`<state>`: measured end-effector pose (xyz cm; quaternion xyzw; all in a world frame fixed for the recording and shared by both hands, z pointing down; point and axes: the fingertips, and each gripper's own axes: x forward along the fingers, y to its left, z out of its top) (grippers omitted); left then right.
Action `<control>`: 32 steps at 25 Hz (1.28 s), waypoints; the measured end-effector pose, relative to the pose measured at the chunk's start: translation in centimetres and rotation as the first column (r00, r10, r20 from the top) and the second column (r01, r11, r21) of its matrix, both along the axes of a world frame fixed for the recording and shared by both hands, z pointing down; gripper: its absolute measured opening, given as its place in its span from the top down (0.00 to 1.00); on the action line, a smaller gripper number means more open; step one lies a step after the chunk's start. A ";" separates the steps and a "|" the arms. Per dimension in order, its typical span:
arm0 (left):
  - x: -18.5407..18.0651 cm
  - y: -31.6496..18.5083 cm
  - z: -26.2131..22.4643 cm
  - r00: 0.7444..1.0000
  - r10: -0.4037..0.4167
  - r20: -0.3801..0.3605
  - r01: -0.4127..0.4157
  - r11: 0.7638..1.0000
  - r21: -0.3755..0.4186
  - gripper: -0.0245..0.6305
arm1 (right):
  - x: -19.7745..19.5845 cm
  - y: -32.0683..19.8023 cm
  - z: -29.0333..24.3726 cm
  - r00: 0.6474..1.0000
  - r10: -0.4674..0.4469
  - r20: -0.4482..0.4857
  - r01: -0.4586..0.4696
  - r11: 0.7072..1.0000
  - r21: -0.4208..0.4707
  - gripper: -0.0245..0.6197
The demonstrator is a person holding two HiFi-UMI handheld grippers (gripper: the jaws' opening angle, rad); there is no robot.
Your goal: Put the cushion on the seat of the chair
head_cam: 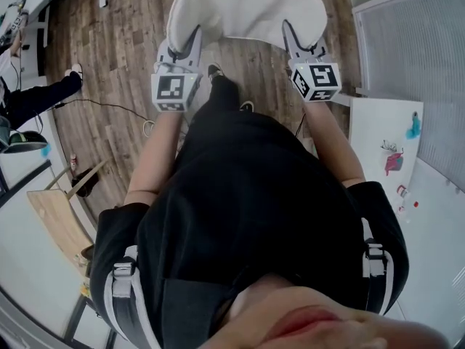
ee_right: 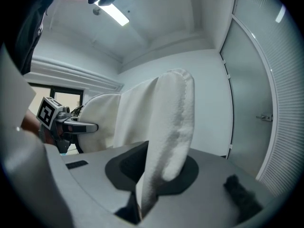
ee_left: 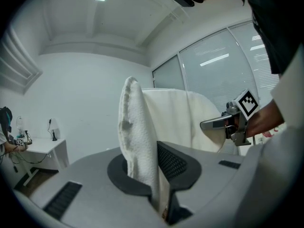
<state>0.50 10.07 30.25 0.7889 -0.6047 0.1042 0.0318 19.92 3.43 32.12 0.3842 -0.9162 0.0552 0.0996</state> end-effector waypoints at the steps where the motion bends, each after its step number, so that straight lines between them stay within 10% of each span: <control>1: -0.3 -0.8 0.1 1.000 0.002 -0.003 -0.002 1.000 -0.002 0.88 | -0.3 -0.8 0.0 1.000 0.001 -0.005 -0.001 1.000 0.001 0.88; 32: -13.2 -21.5 3.1 0.998 0.033 -0.045 -0.036 0.998 -0.053 0.88 | -13.2 -21.2 2.2 0.997 0.005 -0.075 -0.008 0.999 -0.031 0.88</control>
